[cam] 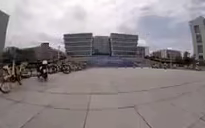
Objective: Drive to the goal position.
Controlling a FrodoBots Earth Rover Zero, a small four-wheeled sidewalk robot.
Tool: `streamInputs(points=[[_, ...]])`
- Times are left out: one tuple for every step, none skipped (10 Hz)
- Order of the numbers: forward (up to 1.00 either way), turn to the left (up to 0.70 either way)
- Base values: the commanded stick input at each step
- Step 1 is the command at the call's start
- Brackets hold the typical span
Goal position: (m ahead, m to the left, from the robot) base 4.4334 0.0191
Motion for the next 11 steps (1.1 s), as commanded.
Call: streamInputs(points=[[1.00, 0.00], [1.00, 0.00], [1.00, 0.00], [1.00, 0.00], [1.00, 0.00], [1.00, 0.00], [1.00, 0.00], [1.00, 0.00], [1.00, 0.00], [1.00, 0.00], [1.00, 0.00]])
